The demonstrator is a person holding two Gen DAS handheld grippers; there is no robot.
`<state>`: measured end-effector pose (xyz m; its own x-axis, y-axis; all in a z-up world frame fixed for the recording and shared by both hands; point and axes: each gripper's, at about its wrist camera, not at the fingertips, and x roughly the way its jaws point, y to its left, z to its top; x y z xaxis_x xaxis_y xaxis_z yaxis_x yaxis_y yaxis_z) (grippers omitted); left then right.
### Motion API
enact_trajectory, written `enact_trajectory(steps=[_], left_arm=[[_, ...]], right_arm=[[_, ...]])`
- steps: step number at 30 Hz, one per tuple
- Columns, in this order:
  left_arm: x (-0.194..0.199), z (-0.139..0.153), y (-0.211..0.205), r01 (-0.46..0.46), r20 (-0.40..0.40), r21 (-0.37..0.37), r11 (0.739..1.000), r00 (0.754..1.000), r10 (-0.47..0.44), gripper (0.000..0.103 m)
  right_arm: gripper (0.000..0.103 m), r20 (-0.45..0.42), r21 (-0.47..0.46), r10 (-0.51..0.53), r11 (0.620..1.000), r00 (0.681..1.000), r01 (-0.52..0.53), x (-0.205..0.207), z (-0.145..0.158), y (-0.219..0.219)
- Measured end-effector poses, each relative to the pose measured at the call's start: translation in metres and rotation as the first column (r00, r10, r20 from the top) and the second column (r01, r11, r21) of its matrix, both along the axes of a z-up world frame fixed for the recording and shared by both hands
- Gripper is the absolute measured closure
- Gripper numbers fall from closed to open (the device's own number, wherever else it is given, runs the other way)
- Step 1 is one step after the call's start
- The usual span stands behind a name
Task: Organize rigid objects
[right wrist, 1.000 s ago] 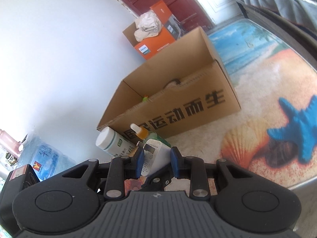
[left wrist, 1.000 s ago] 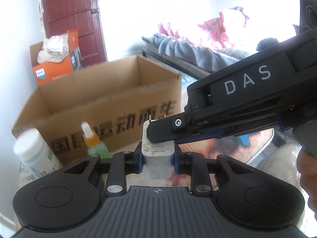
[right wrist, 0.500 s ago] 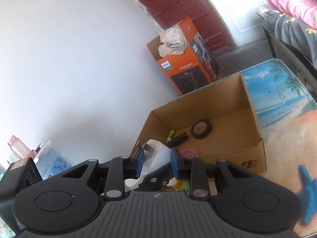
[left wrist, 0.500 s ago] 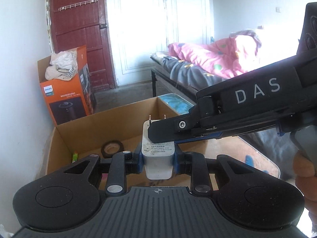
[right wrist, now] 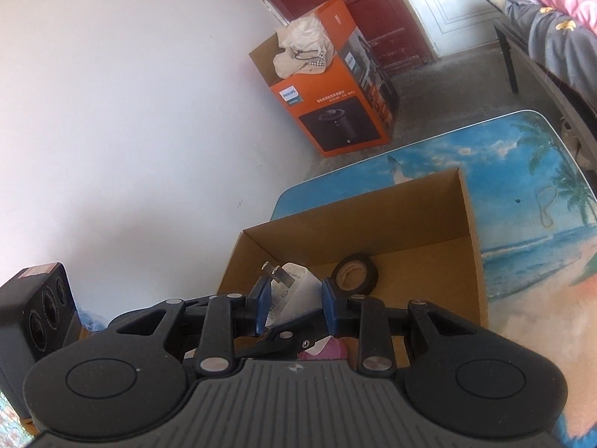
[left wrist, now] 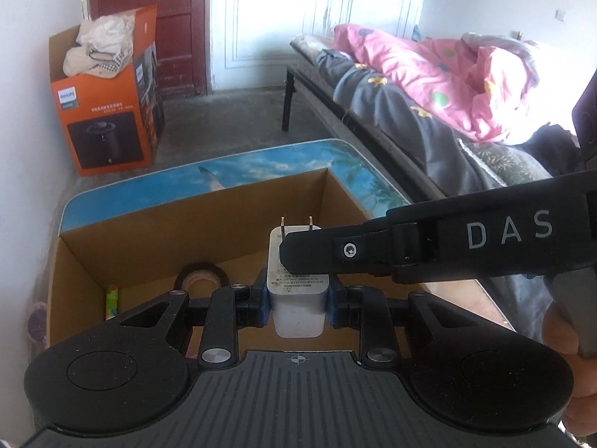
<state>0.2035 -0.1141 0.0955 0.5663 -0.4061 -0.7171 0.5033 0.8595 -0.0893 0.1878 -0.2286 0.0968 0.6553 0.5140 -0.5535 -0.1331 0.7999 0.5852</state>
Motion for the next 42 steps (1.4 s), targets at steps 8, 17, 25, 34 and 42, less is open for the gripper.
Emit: enact_trajectory(steps=[8, 17, 25, 34, 42], left_arm=[[0.052, -0.025, -0.01, -0.019, -0.164, -0.001, 1.0, 0.986, 0.019, 0.077], [0.088, -0.051, -0.017, -0.052, -0.288, -0.036, 0.998, 0.957, 0.039, 0.075], [0.095, -0.056, -0.023, -0.043, -0.315, -0.042, 0.998, 0.949, 0.028, 0.066], [0.082, -0.035, -0.018, -0.064, -0.292, -0.079, 0.995, 0.956, 0.038, 0.042], [0.032, 0.013, -0.005, 0.021, -0.192, -0.112, 0.993, 0.981, -0.043, 0.028]], right_arm=[[0.071, -0.086, -0.065, 0.033, 0.997, 0.996, -0.038, 0.061, -0.026, -0.009], [0.071, -0.104, -0.178, 0.054, 0.981, 0.993, -0.072, 0.093, -0.044, -0.008], [0.072, -0.082, -0.189, 0.054, 0.98, 0.995, -0.068, 0.098, -0.047, -0.015], [0.072, -0.011, -0.142, 0.04, 0.989, 0.999, -0.041, 0.071, -0.022, -0.021], [0.07, 0.092, -0.058, 0.022, 0.998, 0.996, -0.016, 0.008, 0.023, -0.032]])
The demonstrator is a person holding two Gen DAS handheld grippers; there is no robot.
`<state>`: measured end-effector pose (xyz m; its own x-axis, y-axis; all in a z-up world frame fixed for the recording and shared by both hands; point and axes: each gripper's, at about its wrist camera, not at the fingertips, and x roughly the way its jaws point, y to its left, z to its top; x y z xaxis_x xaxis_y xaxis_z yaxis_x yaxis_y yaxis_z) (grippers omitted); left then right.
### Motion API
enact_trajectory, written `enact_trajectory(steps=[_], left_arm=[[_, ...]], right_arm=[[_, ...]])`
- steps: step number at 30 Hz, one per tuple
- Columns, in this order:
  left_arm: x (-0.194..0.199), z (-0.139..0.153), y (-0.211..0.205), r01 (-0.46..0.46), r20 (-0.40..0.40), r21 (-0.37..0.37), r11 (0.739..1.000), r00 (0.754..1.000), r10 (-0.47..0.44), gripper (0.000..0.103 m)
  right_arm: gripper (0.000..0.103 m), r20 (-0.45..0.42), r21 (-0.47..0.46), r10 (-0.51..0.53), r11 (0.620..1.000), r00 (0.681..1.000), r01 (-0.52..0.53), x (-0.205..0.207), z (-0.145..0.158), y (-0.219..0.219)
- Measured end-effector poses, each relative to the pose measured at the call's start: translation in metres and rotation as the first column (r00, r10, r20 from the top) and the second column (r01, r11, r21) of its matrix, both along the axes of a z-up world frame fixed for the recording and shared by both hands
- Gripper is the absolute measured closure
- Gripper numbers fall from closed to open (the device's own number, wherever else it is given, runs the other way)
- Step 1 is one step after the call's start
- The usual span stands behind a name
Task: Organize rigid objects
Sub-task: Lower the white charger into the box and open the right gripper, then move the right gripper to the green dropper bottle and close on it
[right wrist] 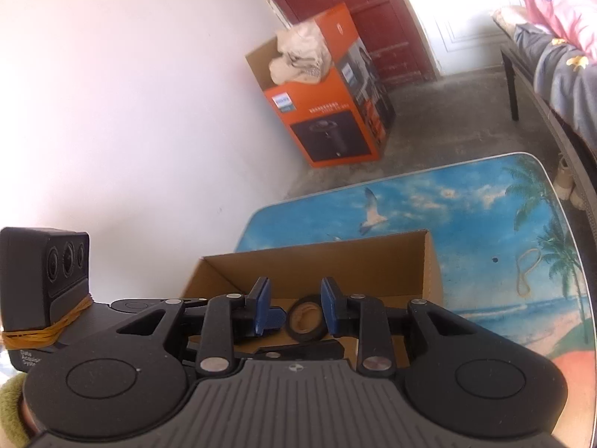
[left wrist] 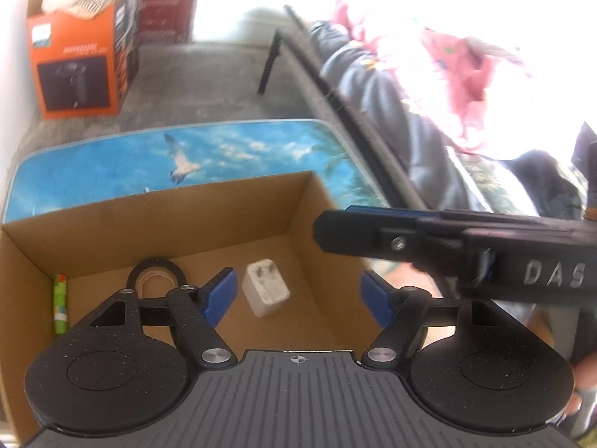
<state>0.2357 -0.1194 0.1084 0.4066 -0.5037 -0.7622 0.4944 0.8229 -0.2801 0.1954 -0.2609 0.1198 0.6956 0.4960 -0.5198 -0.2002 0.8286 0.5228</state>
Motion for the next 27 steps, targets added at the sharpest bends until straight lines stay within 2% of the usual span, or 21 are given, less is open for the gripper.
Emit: enact_trajectory(steps=[1, 3, 4, 7, 9, 14, 17, 22, 27], left_arm=[[-0.009, 0.006, 0.002, 0.013, 0.014, -0.003, 1.0, 1.0, -0.013, 0.024], [-0.028, 0.015, 0.007, 0.044, 0.045, -0.012, 0.999, 0.998, -0.043, 0.018], [-0.037, 0.019, 0.011, 0.058, 0.062, -0.015, 0.998, 0.996, -0.057, 0.014], [-0.067, 0.025, 0.024, 0.093, 0.109, -0.035, 0.995, 0.99, -0.088, 0.004], [-0.088, 0.023, 0.033, 0.106, 0.131, -0.06, 0.992, 0.987, -0.098, 0.003], [-0.133, 0.003, 0.055, 0.05, 0.15, -0.154, 0.987, 0.988, -0.027, 0.002], [-0.16, -0.016, 0.063, -0.016, 0.163, -0.182, 0.983, 0.985, 0.046, 0.001], [-0.188, -0.051, 0.059, -0.088, 0.165, -0.146, 0.985, 0.98, 0.112, 0.002], [-0.198, -0.074, 0.053, -0.137, 0.231, -0.033, 0.99, 0.963, 0.141, 0.003]], right_arm=[[0.07, 0.016, 0.011, 0.001, 1.0, 1.0, -0.001, -0.011, 0.005, -0.001], [0.057, 0.052, 0.028, 0.002, 1.0, 0.999, -0.004, -0.033, 0.016, -0.003], [0.054, 0.071, 0.032, 0.002, 0.999, 0.998, -0.005, -0.045, 0.02, -0.003], [0.052, 0.11, 0.04, 0.015, 0.999, 0.994, -0.02, -0.076, 0.029, -0.001], [0.052, 0.127, 0.04, 0.022, 0.999, 0.992, -0.027, -0.096, 0.03, 0.0], [0.052, 0.164, 0.043, 0.037, 0.998, 0.986, -0.045, -0.131, 0.023, 0.005], [0.048, 0.16, 0.057, 0.042, 0.997, 0.986, -0.051, -0.144, 0.003, 0.011], [0.048, 0.061, 0.133, 0.092, 0.986, 0.994, -0.099, -0.145, -0.043, 0.027], [0.048, 0.009, 0.151, 0.13, 0.98, 0.991, -0.13, -0.141, -0.068, 0.043]])
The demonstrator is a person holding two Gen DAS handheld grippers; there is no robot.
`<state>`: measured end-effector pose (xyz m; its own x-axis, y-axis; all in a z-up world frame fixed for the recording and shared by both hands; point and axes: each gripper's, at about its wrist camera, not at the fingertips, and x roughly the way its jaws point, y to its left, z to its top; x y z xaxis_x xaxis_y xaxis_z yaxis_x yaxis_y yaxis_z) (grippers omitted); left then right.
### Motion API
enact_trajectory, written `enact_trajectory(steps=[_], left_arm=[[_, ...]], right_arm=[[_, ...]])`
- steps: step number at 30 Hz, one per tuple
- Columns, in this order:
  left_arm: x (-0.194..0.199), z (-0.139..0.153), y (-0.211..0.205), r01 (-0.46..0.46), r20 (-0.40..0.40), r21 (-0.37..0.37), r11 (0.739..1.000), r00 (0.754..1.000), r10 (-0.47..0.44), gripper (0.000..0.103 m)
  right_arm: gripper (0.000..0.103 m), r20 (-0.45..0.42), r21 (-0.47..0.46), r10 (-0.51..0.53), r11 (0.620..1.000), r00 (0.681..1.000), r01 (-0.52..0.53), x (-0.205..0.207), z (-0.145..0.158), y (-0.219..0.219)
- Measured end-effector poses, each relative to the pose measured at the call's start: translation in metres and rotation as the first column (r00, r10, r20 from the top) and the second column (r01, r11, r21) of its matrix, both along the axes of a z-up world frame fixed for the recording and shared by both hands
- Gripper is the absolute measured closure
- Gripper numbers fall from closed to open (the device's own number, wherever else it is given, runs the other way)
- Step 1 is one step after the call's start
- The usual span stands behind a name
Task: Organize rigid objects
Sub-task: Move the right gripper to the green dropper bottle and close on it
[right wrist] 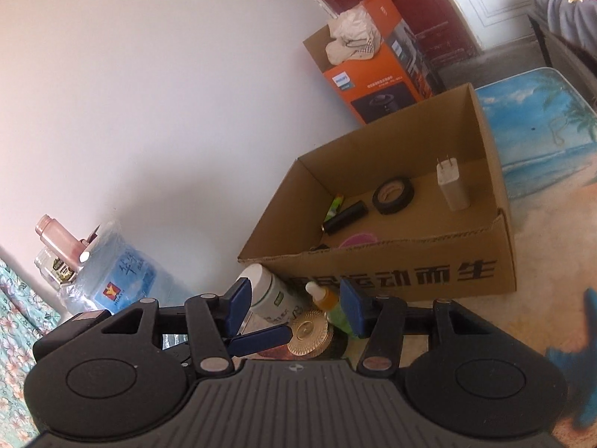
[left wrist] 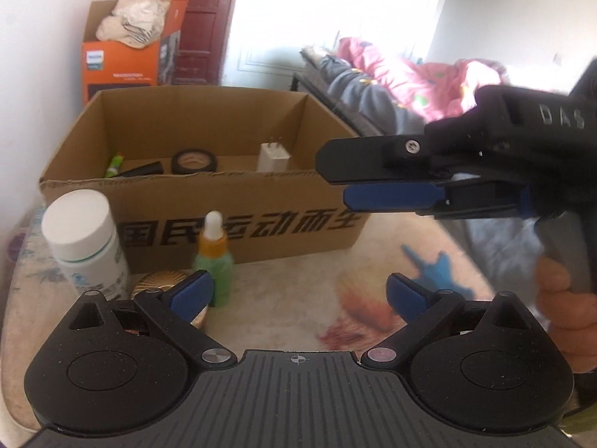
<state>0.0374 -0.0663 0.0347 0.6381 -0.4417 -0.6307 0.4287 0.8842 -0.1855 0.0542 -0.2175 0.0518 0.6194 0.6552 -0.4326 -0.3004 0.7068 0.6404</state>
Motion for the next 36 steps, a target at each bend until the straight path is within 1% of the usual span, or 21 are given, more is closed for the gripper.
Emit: enact_trajectory(steps=[3, 6, 8, 9, 12, 15, 16, 18, 20, 23, 25, 27, 29, 33, 36], left_arm=[[-0.004, -0.008, 0.001, -0.024, 0.048, 0.049, 0.999, 0.999, 0.021, 0.005], [-0.007, -0.014, 0.004, -0.044, 0.091, 0.078, 0.996, 0.995, 0.037, 0.007], [-0.008, -0.016, 0.006, -0.057, 0.113, 0.089, 0.994, 0.993, 0.047, 0.01], [-0.008, -0.016, 0.007, -0.063, 0.123, 0.092, 0.994, 0.991, 0.052, 0.011], [-0.01, -0.018, 0.011, -0.084, 0.15, 0.093, 0.992, 0.986, 0.069, 0.018], [-0.012, -0.022, 0.013, -0.087, 0.148, 0.095, 0.992, 0.986, 0.072, 0.023], [-0.012, -0.022, 0.014, -0.087, 0.15, 0.094, 0.992, 0.986, 0.072, 0.027], [-0.014, -0.023, 0.014, -0.088, 0.156, 0.095, 0.992, 0.985, 0.072, 0.031], [-0.013, -0.024, 0.013, -0.093, 0.168, 0.102, 0.99, 0.983, 0.075, 0.039], [-0.014, -0.025, 0.013, -0.092, 0.18, 0.099, 0.991, 0.981, 0.073, 0.045], [-0.014, -0.027, 0.012, -0.086, 0.184, 0.098, 0.992, 0.981, 0.067, 0.047], [-0.015, -0.028, 0.011, -0.077, 0.183, 0.096, 0.992, 0.981, 0.059, 0.049], [-0.015, -0.03, 0.011, -0.072, 0.179, 0.094, 0.993, 0.982, 0.055, 0.052], [-0.016, -0.03, 0.013, -0.072, 0.181, 0.083, 0.994, 0.982, 0.056, 0.054], [-0.016, -0.029, 0.012, -0.069, 0.189, 0.088, 0.994, 0.981, 0.051, 0.054]], right_arm=[[0.048, 0.012, -0.036, 0.008, 0.999, 1.0, -0.008, -0.003, -0.001, 0.01], [0.048, 0.054, -0.101, 0.004, 0.995, 0.999, 0.002, -0.005, 0.0, 0.022], [0.048, 0.081, -0.146, -0.002, 0.989, 0.997, 0.013, -0.005, 0.001, 0.029], [0.05, 0.094, -0.166, -0.002, 0.986, 0.996, 0.018, -0.005, 0.001, 0.032], [0.054, 0.12, -0.226, 0.008, 0.974, 0.993, 0.02, 0.0, -0.001, 0.045], [0.057, 0.119, -0.265, 0.027, 0.964, 0.993, 0.005, 0.01, -0.007, 0.058], [0.058, 0.117, -0.273, 0.036, 0.962, 0.992, -0.002, 0.012, -0.01, 0.062], [0.062, 0.112, -0.301, 0.046, 0.954, 0.993, -0.01, 0.019, -0.015, 0.07], [0.065, 0.111, -0.331, 0.053, 0.944, 0.992, -0.013, 0.024, -0.02, 0.078], [0.071, 0.116, -0.379, 0.05, 0.925, 0.992, -0.002, 0.031, -0.026, 0.087], [0.073, 0.114, -0.397, 0.048, 0.918, 0.992, 0.001, 0.036, -0.029, 0.09], [0.076, 0.109, -0.396, 0.052, 0.918, 0.993, -0.005, 0.04, -0.033, 0.092], [0.081, 0.109, -0.403, 0.058, 0.915, 0.992, -0.01, 0.042, -0.034, 0.095], [0.082, 0.127, -0.427, 0.053, 0.904, 0.99, 0.007, 0.037, -0.033, 0.098], [0.082, 0.125, -0.436, 0.041, 0.9, 0.991, 0.018, 0.032, -0.03, 0.094]])
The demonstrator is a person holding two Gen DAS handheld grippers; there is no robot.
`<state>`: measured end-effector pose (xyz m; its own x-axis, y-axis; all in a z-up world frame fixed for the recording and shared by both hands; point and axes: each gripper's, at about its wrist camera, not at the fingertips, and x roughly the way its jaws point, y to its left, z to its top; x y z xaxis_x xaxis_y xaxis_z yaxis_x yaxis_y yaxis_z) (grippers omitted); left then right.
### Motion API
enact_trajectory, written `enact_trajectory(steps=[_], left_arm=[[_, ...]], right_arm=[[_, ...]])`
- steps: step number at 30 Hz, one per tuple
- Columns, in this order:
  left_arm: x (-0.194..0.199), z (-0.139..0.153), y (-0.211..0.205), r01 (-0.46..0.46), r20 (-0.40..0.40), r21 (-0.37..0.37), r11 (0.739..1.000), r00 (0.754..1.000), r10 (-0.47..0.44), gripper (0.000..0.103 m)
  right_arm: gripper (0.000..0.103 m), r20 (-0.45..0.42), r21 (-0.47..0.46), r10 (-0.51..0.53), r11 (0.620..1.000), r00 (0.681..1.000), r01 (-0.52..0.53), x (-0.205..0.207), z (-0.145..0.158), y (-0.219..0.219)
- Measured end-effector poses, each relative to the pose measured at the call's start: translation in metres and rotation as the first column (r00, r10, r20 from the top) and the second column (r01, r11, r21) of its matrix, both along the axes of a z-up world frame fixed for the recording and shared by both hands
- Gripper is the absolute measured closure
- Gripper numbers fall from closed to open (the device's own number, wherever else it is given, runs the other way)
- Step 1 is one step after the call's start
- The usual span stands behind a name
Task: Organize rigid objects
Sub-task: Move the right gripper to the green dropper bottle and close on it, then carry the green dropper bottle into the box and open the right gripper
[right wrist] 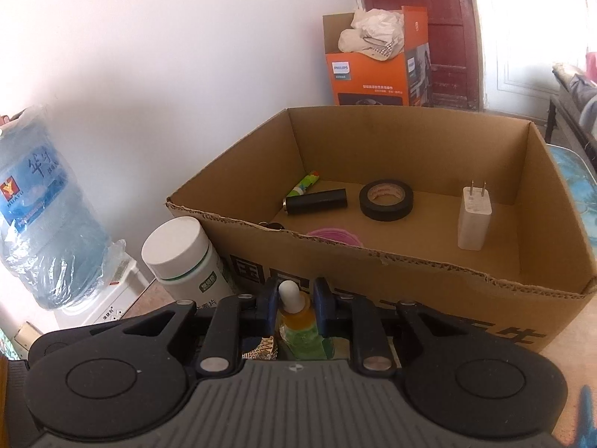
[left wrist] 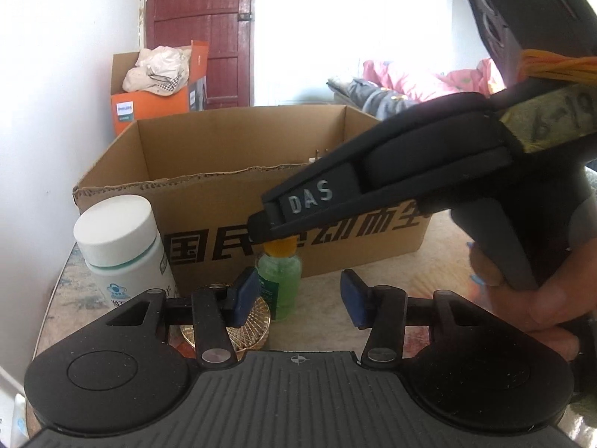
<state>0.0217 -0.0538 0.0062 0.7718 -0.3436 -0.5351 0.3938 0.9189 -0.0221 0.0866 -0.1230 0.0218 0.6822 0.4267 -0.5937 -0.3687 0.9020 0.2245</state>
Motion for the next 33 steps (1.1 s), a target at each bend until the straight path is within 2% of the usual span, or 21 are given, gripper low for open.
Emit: enact_trajectory(steps=[15, 16, 20, 27, 33], left_arm=[[-0.014, -0.017, -0.034, 0.14, -0.015, 0.096, 0.985, 0.99, -0.139, 0.054], [-0.013, -0.019, -0.036, 0.145, -0.013, 0.103, 0.984, 0.989, -0.144, 0.055], [-0.012, -0.027, -0.042, 0.155, -0.025, 0.128, 0.98, 0.988, -0.153, 0.072], [-0.012, -0.029, -0.038, 0.15, -0.011, 0.113, 0.982, 0.989, -0.15, 0.072], [-0.013, -0.032, -0.039, 0.149, 0.008, 0.12, 0.982, 0.988, -0.151, 0.072]], right_arm=[[0.084, -0.051, 0.002, -0.081, 0.997, 0.995, 0.082, -0.042, 0.007, -0.036], [0.086, -0.049, 0.006, -0.082, 0.997, 0.995, 0.082, -0.043, 0.009, -0.037], [0.087, -0.043, 0.005, -0.088, 0.996, 0.995, 0.088, -0.047, 0.01, -0.038], [0.084, -0.032, -0.033, -0.081, 0.996, 0.996, 0.08, -0.048, 0.008, -0.031], [0.08, -0.057, -0.04, -0.09, 0.995, 0.994, 0.088, -0.046, -0.003, -0.031]])
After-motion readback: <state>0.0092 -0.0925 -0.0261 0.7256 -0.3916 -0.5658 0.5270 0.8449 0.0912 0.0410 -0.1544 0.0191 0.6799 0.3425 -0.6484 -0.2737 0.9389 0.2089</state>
